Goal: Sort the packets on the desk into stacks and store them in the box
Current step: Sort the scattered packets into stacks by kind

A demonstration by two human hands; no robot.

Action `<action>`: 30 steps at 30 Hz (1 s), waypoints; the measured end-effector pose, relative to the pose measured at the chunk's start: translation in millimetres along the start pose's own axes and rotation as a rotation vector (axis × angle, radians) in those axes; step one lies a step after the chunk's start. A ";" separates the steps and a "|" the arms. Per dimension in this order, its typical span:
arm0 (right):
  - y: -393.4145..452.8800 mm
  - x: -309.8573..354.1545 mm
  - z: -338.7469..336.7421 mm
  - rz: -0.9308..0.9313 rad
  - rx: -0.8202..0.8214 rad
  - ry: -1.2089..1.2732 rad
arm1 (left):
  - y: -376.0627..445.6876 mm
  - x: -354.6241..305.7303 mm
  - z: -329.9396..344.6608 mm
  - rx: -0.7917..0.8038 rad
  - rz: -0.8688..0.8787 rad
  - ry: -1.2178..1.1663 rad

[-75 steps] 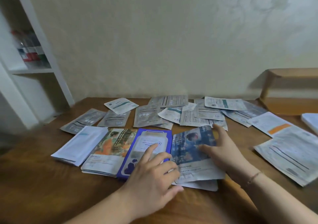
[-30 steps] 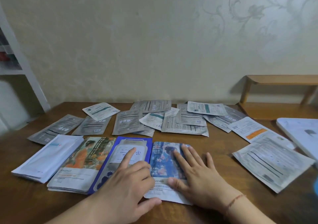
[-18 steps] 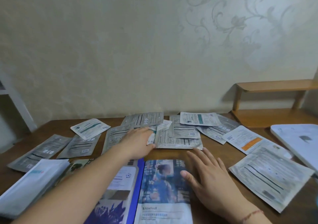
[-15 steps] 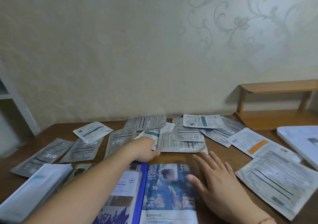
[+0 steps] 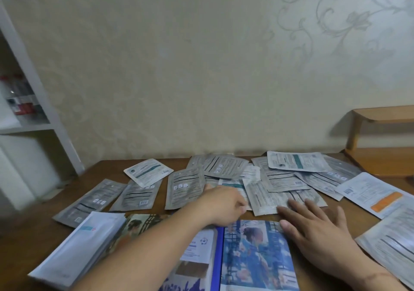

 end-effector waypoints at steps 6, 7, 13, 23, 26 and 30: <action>-13.2 -4.8 -16.4 0.182 -0.137 -0.066 | 26.3 44.3 4.1 -0.066 -0.140 -0.071; -13.1 -4.1 -17.5 0.198 -0.162 -0.077 | 32.5 50.2 4.8 -0.072 -0.155 -0.083; -13.6 -2.8 -22.1 0.240 -0.156 -0.158 | 60.0 54.0 0.0 -0.025 -0.070 -0.021; -20.5 -4.8 -25.1 0.279 -0.152 -0.208 | 52.3 94.0 -17.3 0.099 -0.212 0.128; -20.3 -7.2 -24.2 0.296 -0.158 -0.205 | 46.0 109.8 -23.8 0.112 -0.279 0.150; -18.1 -10.7 -21.5 0.300 -0.185 -0.220 | 41.6 107.7 -29.6 0.139 -0.357 0.219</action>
Point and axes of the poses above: each hand's wrist, its own y-axis towards the middle knuckle, its own z-axis out of the palm, x = y × z, the point moved 5 cm from there along y, towards the middle knuckle, and after that the axes turned 4 degrees about y, right-handed, at the moved point
